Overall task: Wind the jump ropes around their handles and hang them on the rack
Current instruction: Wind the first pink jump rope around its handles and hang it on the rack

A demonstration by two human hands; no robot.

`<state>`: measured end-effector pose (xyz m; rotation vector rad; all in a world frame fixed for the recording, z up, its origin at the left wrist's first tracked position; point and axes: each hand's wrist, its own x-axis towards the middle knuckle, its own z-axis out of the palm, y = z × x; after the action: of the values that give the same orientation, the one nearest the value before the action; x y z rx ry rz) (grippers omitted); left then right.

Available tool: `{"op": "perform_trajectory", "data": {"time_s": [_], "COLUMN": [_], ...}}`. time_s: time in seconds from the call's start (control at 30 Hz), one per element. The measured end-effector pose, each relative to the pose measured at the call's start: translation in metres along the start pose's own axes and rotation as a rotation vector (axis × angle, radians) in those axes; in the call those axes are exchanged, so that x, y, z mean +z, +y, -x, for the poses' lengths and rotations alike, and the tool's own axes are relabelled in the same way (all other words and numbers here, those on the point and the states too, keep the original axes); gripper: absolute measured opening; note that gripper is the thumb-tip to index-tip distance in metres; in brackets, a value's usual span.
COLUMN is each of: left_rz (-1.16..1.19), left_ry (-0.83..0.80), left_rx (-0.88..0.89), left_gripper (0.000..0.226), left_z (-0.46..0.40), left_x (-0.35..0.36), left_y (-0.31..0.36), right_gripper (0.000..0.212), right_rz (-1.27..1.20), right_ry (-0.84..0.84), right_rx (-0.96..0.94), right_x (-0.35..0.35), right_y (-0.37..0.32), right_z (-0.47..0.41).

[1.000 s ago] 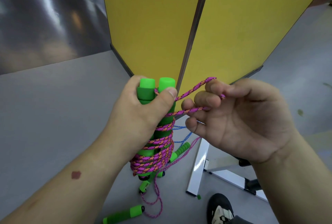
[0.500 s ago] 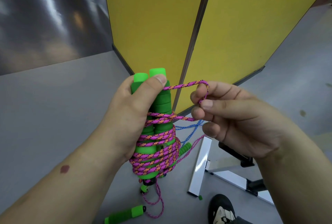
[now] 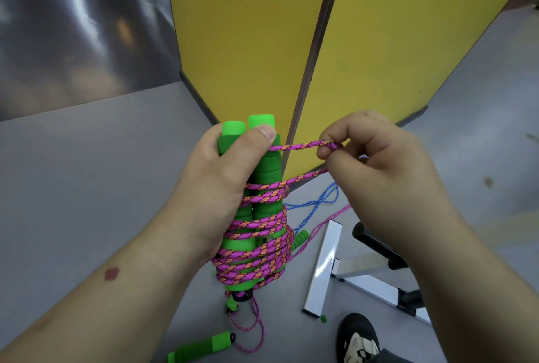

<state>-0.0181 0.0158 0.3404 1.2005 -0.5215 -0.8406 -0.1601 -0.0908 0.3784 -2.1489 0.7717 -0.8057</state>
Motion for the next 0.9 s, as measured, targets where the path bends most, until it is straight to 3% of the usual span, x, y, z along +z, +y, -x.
{"op": "perform_trajectory", "data": {"time_s": [0.17,0.23,0.37,0.47,0.53,0.7,0.77,0.83,0.9], "left_rz": [0.018,0.02,-0.031,-0.095,-0.113,-0.094,-0.103,-0.13,-0.144], "left_ry": [0.021,0.034,0.073,0.077,0.072,0.079,0.057,0.019,-0.027], "left_rx": [-0.024,-0.026,0.021,0.083,0.111,0.145,0.144,0.139,0.121], "left_gripper": [0.03,0.041,0.043,0.047,0.052,0.067,0.068,0.066,0.057], "left_z": [-0.002,-0.001,-0.002,-0.004,-0.008,-0.021,-0.024,-0.026,-0.027], "left_x": [0.001,0.007,0.025,0.047,0.067,0.126,0.15,0.174,0.199], "left_y": [0.001,0.001,-0.004,-0.007,-0.007,-0.015,-0.022,-0.03,-0.04], "right_gripper": [0.042,0.043,0.035,0.032,0.03,0.045,0.038,0.016,0.024], "right_rz": [0.085,0.264,0.651,0.856,0.856,0.589,0.604,0.604,0.677], "right_ry": [-0.12,-0.141,-0.213,-0.176,-0.112,0.019,0.127,0.176,0.172], "right_rx": [-0.204,-0.271,-0.21,-0.275,-0.276,-0.086,-0.062,-0.041,-0.033], "right_x": [-0.012,-0.019,-0.04,-0.06,-0.076,-0.113,-0.129,-0.144,-0.163], "right_y": [0.003,0.006,0.007,0.007,0.007,0.021,0.033,0.041,0.049], "right_z": [0.001,0.005,0.004,-0.002,-0.002,-0.004,-0.004,-0.004,-0.004]}}
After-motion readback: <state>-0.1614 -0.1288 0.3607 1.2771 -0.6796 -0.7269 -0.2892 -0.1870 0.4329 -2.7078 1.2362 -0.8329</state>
